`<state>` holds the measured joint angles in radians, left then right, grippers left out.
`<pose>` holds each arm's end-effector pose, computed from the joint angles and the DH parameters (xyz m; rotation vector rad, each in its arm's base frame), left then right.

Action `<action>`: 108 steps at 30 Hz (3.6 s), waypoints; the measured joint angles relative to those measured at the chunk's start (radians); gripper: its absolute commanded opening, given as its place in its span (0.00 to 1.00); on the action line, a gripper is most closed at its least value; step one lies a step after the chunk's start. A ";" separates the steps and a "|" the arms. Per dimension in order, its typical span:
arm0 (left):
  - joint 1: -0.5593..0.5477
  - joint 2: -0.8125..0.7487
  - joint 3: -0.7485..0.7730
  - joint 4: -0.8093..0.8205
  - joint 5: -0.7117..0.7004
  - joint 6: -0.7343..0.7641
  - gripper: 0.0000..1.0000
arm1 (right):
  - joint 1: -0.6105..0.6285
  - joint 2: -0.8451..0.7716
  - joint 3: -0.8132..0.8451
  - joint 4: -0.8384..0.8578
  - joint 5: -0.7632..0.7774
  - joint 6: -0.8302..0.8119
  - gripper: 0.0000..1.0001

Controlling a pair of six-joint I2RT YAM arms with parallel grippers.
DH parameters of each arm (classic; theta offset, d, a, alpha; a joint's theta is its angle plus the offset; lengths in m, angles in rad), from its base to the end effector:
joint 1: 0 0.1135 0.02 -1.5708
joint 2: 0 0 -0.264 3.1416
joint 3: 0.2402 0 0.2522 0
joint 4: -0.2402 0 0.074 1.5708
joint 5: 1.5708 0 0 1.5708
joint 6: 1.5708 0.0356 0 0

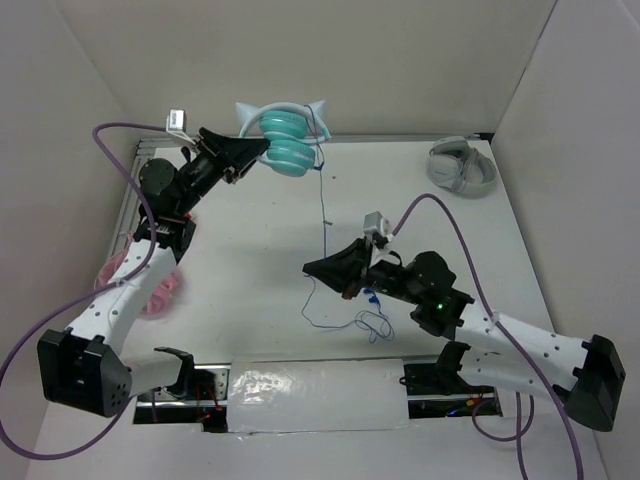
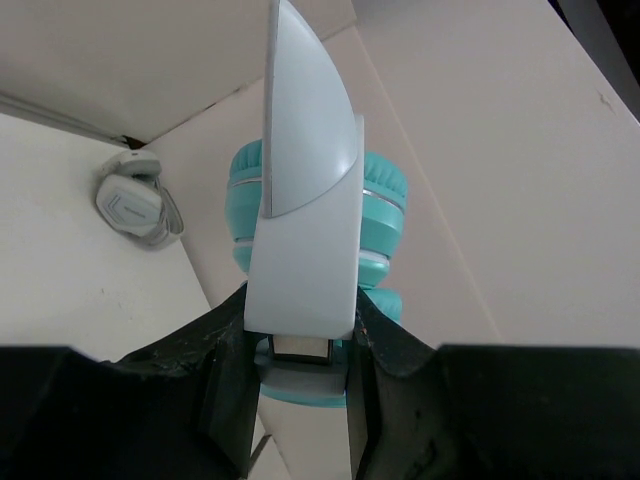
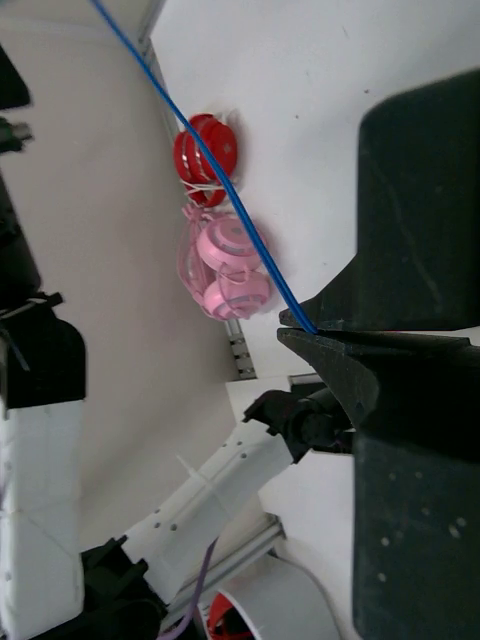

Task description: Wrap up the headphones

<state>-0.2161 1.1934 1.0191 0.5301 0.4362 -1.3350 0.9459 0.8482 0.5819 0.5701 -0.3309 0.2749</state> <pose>0.2644 -0.0734 0.4125 -0.3533 1.3788 -1.5803 0.1078 0.1692 0.3372 -0.7376 1.1790 1.2438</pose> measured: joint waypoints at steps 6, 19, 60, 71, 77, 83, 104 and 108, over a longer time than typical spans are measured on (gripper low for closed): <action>-0.006 0.058 0.048 0.020 -0.013 -0.033 0.00 | 0.026 0.153 -0.001 0.014 0.014 0.002 0.00; -0.008 0.121 0.131 0.119 0.320 -0.198 0.00 | -0.151 0.387 -0.032 0.196 0.013 0.042 0.00; -0.180 0.378 0.612 -0.891 0.753 0.890 0.00 | -0.534 0.166 0.312 -0.243 0.218 -0.167 0.00; -0.238 0.377 0.790 -1.130 0.212 0.936 0.00 | -0.363 0.214 0.467 -0.480 0.599 -0.321 0.00; -0.249 0.383 0.864 -1.168 0.015 0.935 0.00 | -0.302 0.267 0.646 -0.739 0.663 -0.331 0.00; -0.266 0.385 0.864 -1.174 -0.174 0.922 0.00 | -0.279 0.328 0.821 -1.009 0.558 -0.240 0.00; -0.301 0.126 0.383 -0.637 -0.397 0.831 0.00 | -0.372 0.441 0.893 -1.065 0.004 0.077 0.44; -0.304 0.104 0.333 -0.573 -0.401 0.830 0.00 | -0.372 0.428 0.882 -1.045 -0.060 0.058 0.66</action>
<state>-0.5201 1.2972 1.3521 -0.0433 0.0357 -0.5053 0.5735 1.2762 1.4639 -0.4751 -0.3912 0.3328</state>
